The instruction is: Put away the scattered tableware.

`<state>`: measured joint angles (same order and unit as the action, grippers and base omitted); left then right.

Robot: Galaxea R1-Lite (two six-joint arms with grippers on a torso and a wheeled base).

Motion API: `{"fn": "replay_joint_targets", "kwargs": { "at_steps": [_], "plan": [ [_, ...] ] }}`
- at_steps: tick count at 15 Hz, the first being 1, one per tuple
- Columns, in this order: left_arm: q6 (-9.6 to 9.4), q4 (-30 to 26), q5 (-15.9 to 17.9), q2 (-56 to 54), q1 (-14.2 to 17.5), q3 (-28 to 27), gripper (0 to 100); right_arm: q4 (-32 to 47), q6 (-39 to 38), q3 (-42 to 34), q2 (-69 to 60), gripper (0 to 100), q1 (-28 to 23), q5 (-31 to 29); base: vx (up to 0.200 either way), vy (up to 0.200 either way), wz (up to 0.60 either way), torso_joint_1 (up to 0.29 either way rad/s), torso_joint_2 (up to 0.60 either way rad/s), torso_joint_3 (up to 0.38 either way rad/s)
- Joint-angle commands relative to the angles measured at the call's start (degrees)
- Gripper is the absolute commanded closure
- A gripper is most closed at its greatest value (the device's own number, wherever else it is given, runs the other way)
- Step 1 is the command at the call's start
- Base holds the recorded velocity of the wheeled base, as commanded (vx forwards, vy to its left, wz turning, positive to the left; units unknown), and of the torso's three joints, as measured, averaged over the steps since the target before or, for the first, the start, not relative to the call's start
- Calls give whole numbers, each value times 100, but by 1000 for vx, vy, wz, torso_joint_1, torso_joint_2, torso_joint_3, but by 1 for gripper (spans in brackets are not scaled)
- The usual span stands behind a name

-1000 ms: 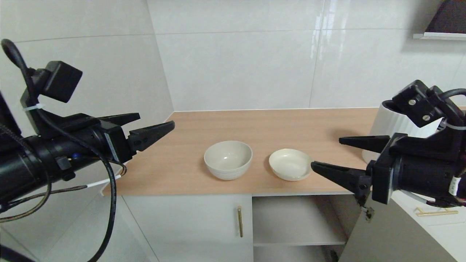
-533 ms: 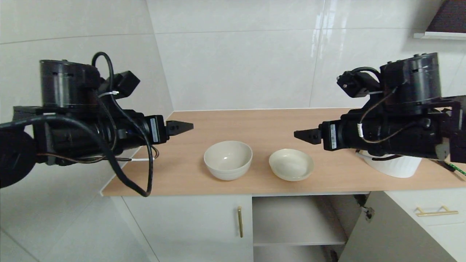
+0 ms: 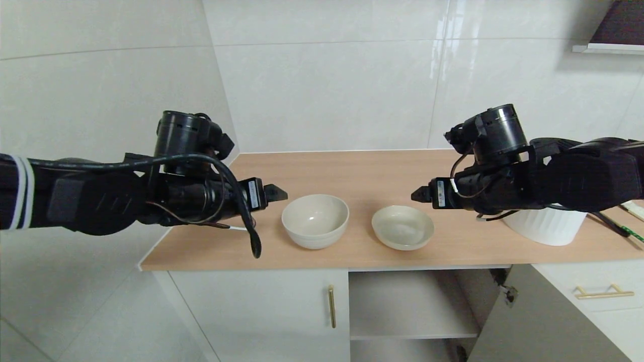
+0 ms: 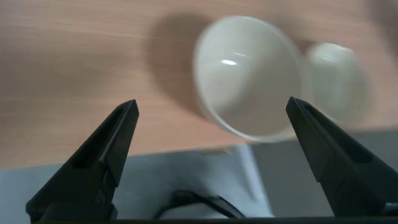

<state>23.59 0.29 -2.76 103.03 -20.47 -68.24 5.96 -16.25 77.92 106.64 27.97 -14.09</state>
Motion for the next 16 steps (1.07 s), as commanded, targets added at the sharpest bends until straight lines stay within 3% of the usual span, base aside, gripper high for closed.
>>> {"fn": "replay_joint_targets", "kwargs": {
  "at_steps": [1,2,11,15,16],
  "plan": [
    [-118,15,-454,507,-107,-137,0,2,-10,-14,76,0,7,-6,0,0,0,0,0,0],
    [-135,15,-577,665,-107,-181,0,2,-10,-31,85,0,16,-15,0,0,0,0,0,0],
    [-214,41,-586,1122,-282,-251,0,19,-1,-49,85,0,16,-41,0,0,0,0,0,0],
    [-241,15,-797,1491,-309,-752,0,28,-1,-49,85,0,16,-59,0,0,0,0,0,0],
    [-329,23,-902,1588,-335,-769,0,28,-1,-49,85,0,25,-59,0,0,0,0,0,0]
  ]
}}
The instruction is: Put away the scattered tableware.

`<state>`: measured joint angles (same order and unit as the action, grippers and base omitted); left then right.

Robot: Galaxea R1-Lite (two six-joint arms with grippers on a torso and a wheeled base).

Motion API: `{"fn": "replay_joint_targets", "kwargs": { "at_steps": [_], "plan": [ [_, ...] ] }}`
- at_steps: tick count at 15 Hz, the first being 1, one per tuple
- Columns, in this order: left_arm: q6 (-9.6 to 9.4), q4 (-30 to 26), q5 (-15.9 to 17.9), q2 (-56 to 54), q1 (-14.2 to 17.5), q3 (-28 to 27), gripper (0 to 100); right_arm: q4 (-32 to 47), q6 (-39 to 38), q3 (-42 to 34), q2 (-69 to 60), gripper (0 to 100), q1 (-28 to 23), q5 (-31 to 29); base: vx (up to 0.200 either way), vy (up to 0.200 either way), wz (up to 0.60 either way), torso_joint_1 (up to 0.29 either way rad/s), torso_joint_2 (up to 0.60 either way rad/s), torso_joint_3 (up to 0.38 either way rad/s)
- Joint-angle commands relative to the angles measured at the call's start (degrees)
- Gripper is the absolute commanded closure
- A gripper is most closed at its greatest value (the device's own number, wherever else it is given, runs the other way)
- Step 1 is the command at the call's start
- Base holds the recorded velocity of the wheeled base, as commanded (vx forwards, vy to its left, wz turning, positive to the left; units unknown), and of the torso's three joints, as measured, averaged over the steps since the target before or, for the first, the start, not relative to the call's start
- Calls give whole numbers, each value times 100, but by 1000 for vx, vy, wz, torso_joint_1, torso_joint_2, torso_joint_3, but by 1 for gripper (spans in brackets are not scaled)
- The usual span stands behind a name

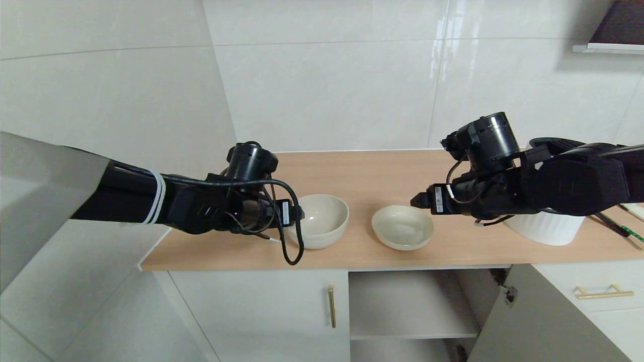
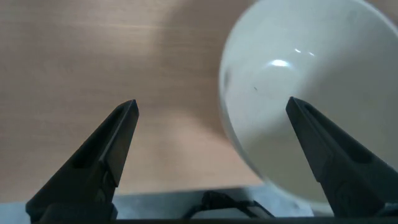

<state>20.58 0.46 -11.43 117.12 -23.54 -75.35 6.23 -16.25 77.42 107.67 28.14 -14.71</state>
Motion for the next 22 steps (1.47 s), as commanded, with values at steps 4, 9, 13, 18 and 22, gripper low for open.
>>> {"fn": "replay_joint_targets", "kwargs": {
  "at_steps": [4,9,13,18,22],
  "plan": [
    [-36,24,-69,224,-28,-68,100,10,-1,1,-26,0,8,-5,0,0,0,0,0,0],
    [-10,182,-166,-549,-63,187,100,19,8,27,-53,0,8,4,0,0,0,0,0,0],
    [-238,982,-140,-1771,-63,926,100,10,17,80,510,0,-80,-330,0,0,0,0,0,0],
    [-405,1219,-131,-2026,-72,1110,100,19,25,142,958,0,-317,-664,0,0,0,0,0,0],
    [-405,1228,-131,-2026,-72,1110,100,-25,17,335,1327,0,-458,-673,0,0,0,0,0,0]
  ]
}}
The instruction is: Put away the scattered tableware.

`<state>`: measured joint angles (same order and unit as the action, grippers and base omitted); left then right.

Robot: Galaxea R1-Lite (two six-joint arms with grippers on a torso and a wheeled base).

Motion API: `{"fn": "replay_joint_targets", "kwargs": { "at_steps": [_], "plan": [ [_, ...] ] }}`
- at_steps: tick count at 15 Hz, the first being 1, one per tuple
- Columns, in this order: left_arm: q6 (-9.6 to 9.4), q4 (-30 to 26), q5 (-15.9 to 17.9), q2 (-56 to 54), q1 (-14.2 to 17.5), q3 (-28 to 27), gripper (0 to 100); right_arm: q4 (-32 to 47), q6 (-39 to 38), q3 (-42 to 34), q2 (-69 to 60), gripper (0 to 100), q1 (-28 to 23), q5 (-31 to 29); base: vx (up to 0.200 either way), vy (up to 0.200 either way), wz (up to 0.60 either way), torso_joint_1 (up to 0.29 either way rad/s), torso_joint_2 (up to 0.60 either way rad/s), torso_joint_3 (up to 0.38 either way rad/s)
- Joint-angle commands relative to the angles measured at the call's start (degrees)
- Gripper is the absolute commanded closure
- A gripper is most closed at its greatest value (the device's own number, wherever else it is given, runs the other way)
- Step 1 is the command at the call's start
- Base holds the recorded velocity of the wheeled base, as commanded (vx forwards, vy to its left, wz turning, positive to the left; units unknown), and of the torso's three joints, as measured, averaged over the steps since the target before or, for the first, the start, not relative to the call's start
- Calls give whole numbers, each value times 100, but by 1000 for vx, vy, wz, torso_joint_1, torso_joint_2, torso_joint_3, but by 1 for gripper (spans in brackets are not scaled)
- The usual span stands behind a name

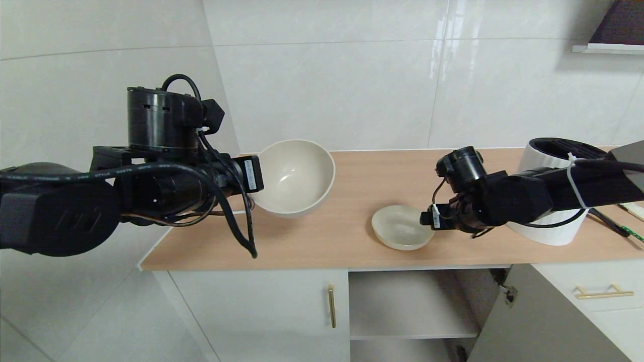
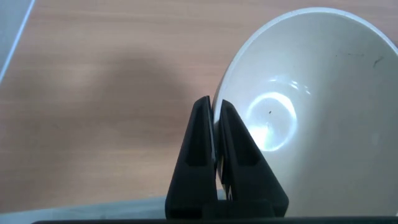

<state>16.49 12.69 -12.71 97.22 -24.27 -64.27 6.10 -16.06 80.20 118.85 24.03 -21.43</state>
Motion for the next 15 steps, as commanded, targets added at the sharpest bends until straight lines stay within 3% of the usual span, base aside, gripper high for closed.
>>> {"fn": "replay_joint_targets", "kwargs": {
  "at_steps": [1,7,8,15],
  "plan": [
    [3,-3,-3,-28,1,2,100,-12,-12,92,253,0,-65,7,0,0,0,0,0,0],
    [3,5,-3,-10,-34,2,100,-12,-126,268,517,0,-126,60,0,0,0,0,0,0],
    [3,-3,-3,-19,-34,2,100,-12,-144,303,552,100,-126,95,0,0,0,0,0,0],
    [-6,5,6,-63,-95,99,100,14,-442,400,411,100,-126,649,0,0,0,0,0,0]
  ]
}}
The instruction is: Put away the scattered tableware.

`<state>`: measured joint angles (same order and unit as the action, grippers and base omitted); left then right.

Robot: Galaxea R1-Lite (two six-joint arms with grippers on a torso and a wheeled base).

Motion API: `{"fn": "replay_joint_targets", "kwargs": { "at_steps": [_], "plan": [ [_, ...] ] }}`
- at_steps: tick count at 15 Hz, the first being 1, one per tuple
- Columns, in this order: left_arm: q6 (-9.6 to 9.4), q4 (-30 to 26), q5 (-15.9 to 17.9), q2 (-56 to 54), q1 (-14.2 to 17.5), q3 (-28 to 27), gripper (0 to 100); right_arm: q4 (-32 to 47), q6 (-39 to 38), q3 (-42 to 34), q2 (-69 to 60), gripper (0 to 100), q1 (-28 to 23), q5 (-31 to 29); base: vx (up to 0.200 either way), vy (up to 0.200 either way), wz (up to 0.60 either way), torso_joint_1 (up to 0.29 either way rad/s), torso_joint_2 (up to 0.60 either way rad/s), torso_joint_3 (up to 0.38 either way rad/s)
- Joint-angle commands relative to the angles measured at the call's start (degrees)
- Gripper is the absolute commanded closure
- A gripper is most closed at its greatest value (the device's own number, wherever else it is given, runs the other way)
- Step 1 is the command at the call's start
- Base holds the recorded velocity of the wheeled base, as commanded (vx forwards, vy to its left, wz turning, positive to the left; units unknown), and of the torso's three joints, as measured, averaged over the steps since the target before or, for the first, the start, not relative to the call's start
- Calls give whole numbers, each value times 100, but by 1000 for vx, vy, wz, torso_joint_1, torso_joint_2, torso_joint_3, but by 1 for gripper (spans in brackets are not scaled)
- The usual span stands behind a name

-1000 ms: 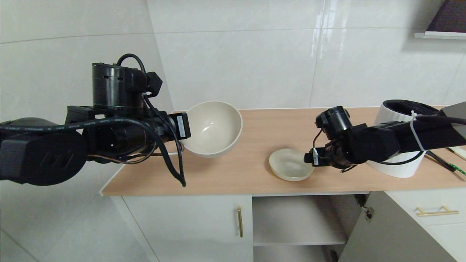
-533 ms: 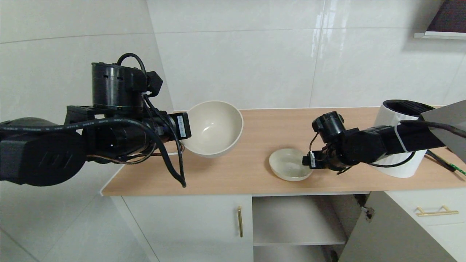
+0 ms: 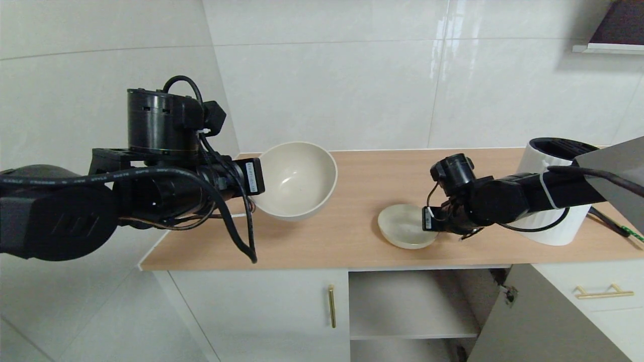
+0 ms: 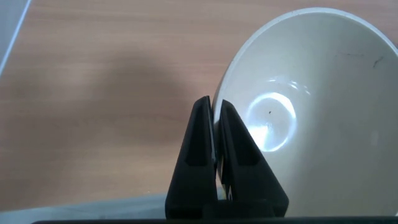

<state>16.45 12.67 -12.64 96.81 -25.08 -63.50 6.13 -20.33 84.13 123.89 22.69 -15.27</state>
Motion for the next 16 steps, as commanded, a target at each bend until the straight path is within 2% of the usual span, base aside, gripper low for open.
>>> {"fn": "replay_joint_targets", "kwargs": {
  "at_steps": [1,3,6,9,11,14,16],
  "plan": [
    [-1,8,-1,-57,-15,13,100,28,-58,-19,-260,100,8,200,0,0,0,0,0,0],
    [-1,-1,-1,-127,-41,119,100,37,-76,-213,-700,100,8,429,0,0,0,0,0,0],
    [-1,-1,-10,-320,-340,435,100,160,-85,-705,-1561,100,60,701,0,0,0,0,0,0],
    [-1,8,-10,-672,-428,1024,100,160,-58,-1329,-2440,100,60,1079,0,0,0,0,0,0],
    [8,8,-1,-900,-428,1419,100,151,-41,-1733,-2862,100,104,1088,0,0,0,0,0,0],
    [34,8,-10,-1102,-437,1727,100,151,-41,-2252,-3038,100,377,1035,0,0,0,0,0,0],
    [43,210,-19,-1190,-577,2184,100,143,-50,-2682,-3178,100,438,1018,0,0,0,0,0,0]
  ]
}}
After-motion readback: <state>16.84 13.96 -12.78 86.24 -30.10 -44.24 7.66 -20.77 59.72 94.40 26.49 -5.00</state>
